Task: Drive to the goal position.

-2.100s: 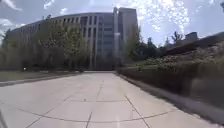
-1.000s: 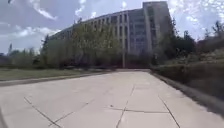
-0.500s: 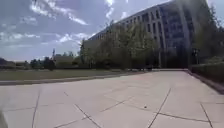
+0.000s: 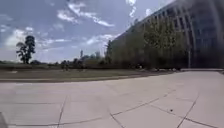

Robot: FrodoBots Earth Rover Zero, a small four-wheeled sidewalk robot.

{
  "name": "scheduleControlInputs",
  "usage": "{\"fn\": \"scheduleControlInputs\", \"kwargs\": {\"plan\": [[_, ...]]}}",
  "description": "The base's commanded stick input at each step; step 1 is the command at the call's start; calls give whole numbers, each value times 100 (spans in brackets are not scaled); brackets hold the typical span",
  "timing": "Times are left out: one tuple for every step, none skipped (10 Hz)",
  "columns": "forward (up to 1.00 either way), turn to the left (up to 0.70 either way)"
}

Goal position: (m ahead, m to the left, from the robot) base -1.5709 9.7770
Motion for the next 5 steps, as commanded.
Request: {"fn": "scheduleControlInputs", "kwargs": {"plan": [[0,45],[0,45],[0,45],[0,45],[0,45]]}}
